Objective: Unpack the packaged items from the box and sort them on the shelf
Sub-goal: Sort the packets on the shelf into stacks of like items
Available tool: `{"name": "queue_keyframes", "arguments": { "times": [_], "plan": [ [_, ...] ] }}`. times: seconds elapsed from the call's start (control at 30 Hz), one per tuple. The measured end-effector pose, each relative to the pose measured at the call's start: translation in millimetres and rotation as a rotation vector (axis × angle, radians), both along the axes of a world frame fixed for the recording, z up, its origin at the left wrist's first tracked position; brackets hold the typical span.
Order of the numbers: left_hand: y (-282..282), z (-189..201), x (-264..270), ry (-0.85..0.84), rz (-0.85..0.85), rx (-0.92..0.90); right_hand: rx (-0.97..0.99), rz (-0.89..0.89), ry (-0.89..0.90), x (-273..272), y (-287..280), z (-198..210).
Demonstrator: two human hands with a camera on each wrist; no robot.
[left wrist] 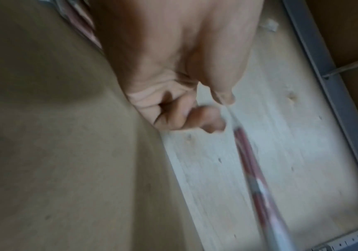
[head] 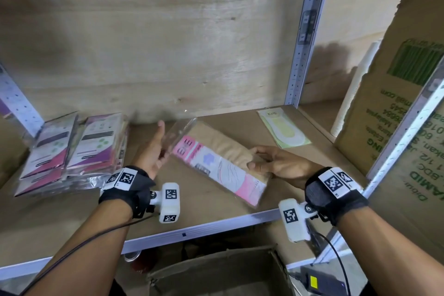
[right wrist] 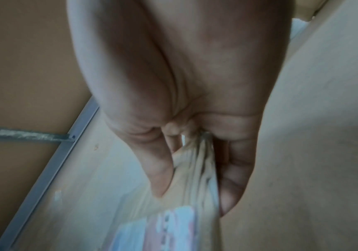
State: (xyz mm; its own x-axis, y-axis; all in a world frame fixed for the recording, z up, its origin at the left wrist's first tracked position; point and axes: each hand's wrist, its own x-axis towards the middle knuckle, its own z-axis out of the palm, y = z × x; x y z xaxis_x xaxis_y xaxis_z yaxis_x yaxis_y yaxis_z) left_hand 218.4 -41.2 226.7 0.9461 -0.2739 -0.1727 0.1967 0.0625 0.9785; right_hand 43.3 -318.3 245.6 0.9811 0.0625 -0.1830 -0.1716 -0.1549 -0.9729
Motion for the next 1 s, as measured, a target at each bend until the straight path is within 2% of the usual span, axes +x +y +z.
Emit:
{"name": "queue_keyframes", "arguments": {
  "times": [0.07, 0.13, 0.27, 0.33, 0.4, 0.53, 0.67, 0.8, 0.9, 1.0],
  "plan": [
    [1, -4, 1, 0.012, 0.030, -0.036, 0.112, -0.087, 0.011, 2, 0, 0],
    [-4, -5, -5, 0.058, -0.052, -0.029, 0.225, -0.166, 0.014, 5, 0, 0],
    [-29, -2, -33, 0.094, -0.433, 0.147, 0.394, -0.255, -0.008, 13, 10, 1],
    [-39, -2, -44, 0.064, -0.594, 0.179, 0.411, -0.286, -0.015, 16, 14, 0],
    [-45, -1, -49, 0.006, -0.636, 0.189, 0.366, -0.307, -0.002, 19, 15, 0],
    [-49, -1, -51, -0.057, -0.583, 0.258, 0.194, -0.340, 0.079, 22, 14, -2],
    [-52, -5, -53, -0.007, -0.608, 0.345, -0.035, -0.411, 0.117, 27, 11, -8],
    [-58, -4, -58, -0.009, -0.535, 0.405, -0.234, -0.451, 0.115, 35, 7, -15],
    [-60, 0, -61, 0.004, -0.490, 0.456, -0.419, -0.422, 0.158, 39, 4, -19],
    [-60, 3, -60, 0.013, -0.459, 0.534, -0.470, -0.378, 0.194, 41, 3, -20]
  ]
}}
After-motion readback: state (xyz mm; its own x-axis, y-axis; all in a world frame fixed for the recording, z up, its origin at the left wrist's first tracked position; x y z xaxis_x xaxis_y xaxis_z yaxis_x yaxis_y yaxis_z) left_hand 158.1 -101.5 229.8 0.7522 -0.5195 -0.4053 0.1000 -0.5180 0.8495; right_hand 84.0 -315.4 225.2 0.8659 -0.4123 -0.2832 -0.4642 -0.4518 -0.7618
